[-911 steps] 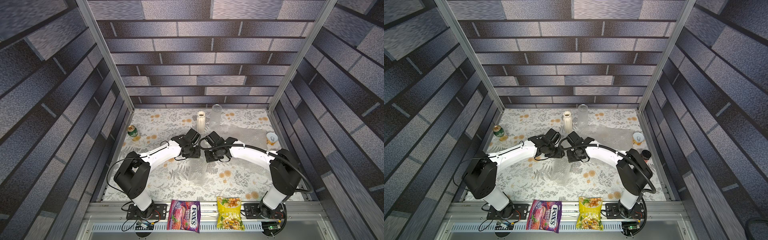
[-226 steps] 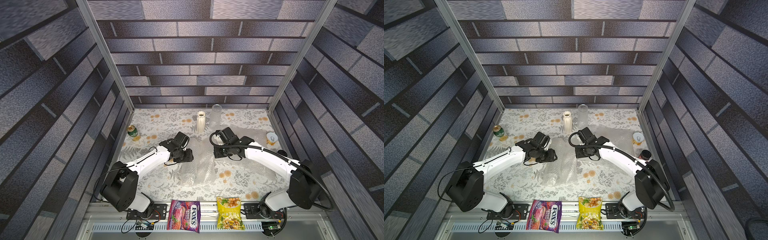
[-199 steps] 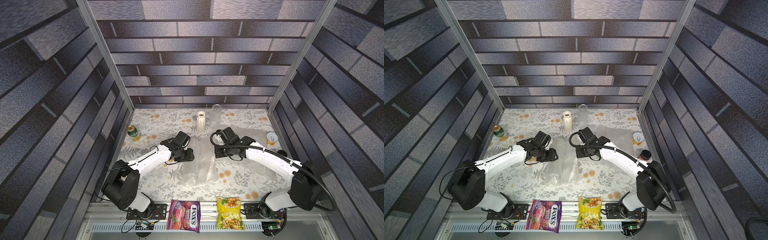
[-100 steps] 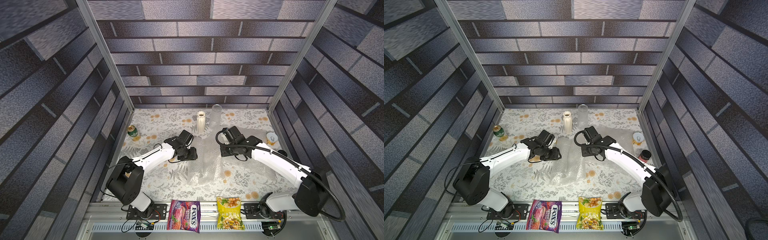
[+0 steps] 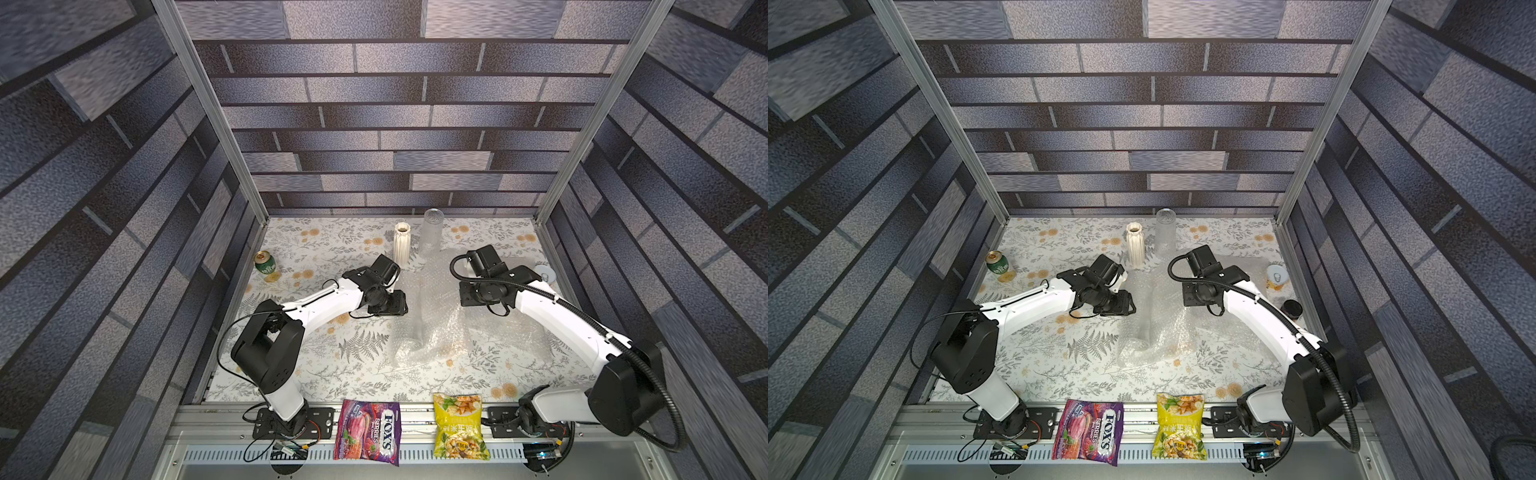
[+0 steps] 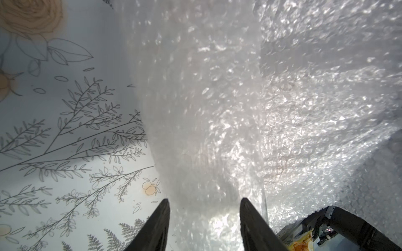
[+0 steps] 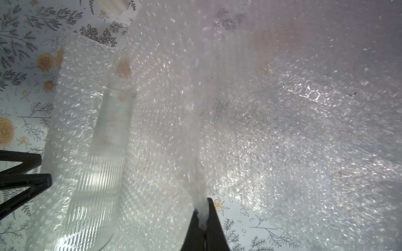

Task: Unwrap the vase from the bubble wrap
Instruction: Unwrap the bubble wrap at the center of the board.

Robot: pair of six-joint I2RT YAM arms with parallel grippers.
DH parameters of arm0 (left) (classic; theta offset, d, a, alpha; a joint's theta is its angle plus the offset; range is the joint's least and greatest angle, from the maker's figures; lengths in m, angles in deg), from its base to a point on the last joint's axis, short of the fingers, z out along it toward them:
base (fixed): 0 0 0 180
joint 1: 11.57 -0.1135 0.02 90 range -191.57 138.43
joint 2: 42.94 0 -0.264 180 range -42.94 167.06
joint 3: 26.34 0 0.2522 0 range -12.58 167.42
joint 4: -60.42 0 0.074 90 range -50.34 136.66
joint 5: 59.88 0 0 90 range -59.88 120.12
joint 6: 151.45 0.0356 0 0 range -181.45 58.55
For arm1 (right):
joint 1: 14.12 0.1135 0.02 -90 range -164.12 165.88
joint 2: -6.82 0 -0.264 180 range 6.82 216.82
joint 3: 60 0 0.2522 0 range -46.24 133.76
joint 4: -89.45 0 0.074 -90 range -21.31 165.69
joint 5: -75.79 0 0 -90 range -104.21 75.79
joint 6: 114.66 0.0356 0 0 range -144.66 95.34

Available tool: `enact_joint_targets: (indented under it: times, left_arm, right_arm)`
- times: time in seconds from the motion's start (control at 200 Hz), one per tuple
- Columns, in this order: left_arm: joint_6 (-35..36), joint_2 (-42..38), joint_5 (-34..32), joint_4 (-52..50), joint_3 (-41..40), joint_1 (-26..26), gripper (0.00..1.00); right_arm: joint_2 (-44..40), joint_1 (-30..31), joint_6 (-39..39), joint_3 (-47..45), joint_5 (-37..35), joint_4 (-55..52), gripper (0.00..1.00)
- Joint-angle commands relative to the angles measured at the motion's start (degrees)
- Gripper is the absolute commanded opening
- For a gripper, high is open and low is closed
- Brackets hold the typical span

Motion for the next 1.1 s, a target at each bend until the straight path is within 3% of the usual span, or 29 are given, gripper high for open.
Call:
enact_joint_targets:
  times: [0.0, 0.656, 1.097]
  left_arm:
    - [0.82, 1.6, 1.26, 0.04, 2.46, 0.87, 0.54]
    - [0.6, 2.6, 1.82, 0.32, 2.94, 1.79, 0.54]
    - [0.85, -5.27, -0.66, -1.13, -0.39, -1.41, 0.54]
  right_arm:
    - [-1.83, -2.19, -0.95, -0.95, -2.44, -2.8, 0.0]
    - [-0.99, -10.91, -3.37, -2.73, -5.12, -6.81, 0.0]
    - [0.09, -12.76, -4.49, -2.01, -6.24, -7.25, 0.0]
